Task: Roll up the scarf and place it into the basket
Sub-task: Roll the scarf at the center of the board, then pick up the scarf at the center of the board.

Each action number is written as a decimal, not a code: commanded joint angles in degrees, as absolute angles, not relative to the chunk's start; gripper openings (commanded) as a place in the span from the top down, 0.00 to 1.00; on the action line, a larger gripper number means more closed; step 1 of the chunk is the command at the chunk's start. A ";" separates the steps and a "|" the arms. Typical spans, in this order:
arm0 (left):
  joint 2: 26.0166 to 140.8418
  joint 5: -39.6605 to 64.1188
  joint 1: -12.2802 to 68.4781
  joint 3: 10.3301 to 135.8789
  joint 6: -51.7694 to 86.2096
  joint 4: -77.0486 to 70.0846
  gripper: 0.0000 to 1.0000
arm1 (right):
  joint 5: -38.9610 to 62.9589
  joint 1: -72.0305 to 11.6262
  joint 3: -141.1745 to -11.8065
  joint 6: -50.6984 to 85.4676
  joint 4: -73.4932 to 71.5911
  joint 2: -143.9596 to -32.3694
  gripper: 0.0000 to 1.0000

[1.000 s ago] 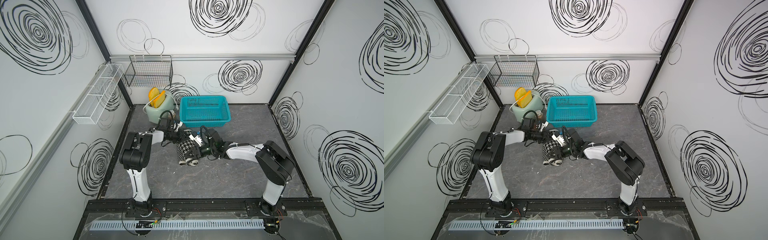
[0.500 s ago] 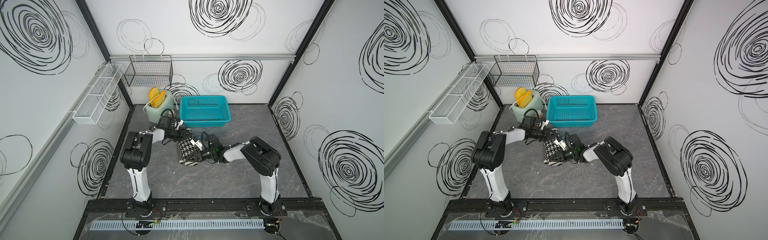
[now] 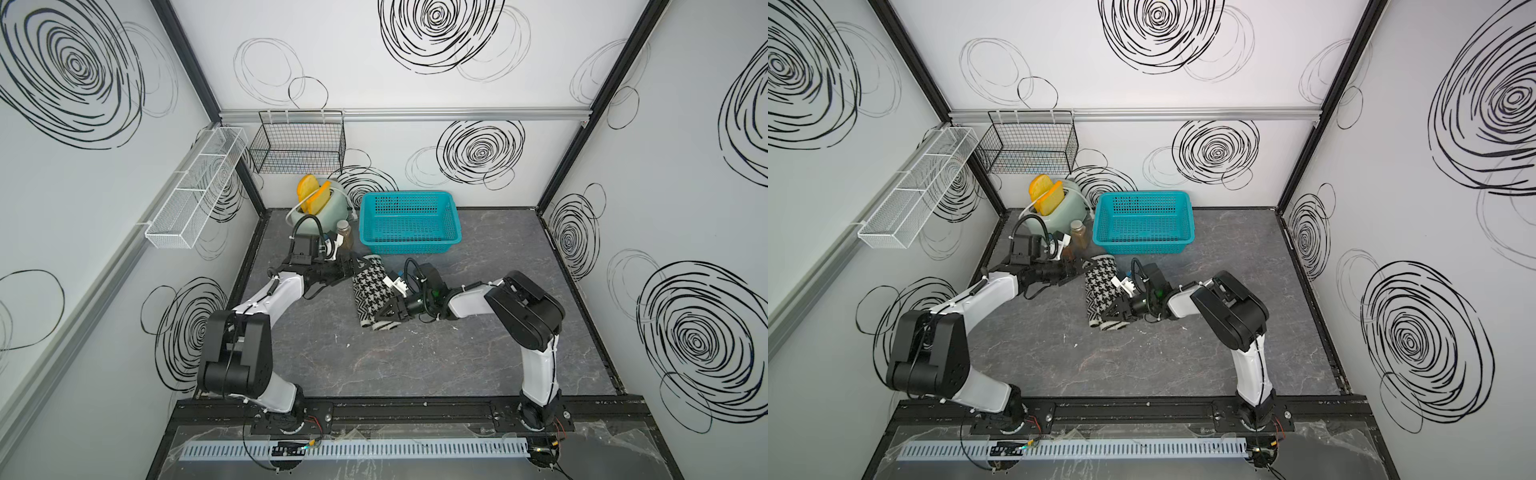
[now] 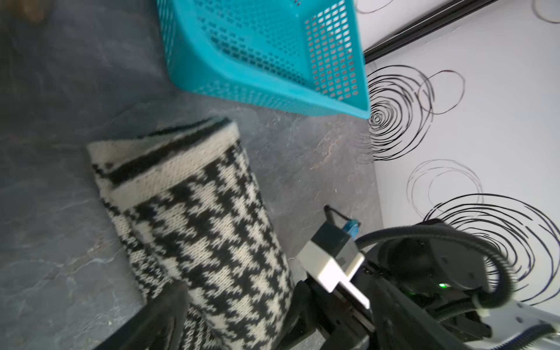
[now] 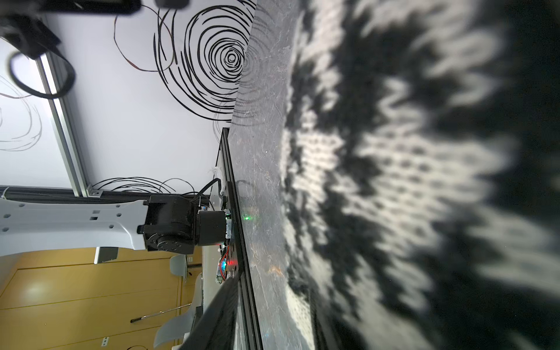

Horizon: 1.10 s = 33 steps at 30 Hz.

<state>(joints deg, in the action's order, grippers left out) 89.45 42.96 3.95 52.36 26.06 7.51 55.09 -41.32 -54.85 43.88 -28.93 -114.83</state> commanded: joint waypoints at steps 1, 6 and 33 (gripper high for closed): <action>93.04 40.81 3.87 48.52 24.78 6.39 0.02 | 53.83 -40.35 -56.11 42.48 -22.64 -116.17 0.57; 96.74 41.20 4.11 46.26 25.45 2.04 0.02 | 54.75 -40.28 -56.26 41.66 -21.62 -115.99 0.57; 105.73 43.59 9.71 46.13 30.23 -5.25 0.17 | 54.98 -38.77 -54.89 45.26 -27.51 -118.36 0.58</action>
<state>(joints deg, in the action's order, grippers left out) 103.46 46.41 9.21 46.09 31.31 -9.56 57.45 -39.53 -56.10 44.45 -29.08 -116.33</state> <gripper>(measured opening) 0.846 0.425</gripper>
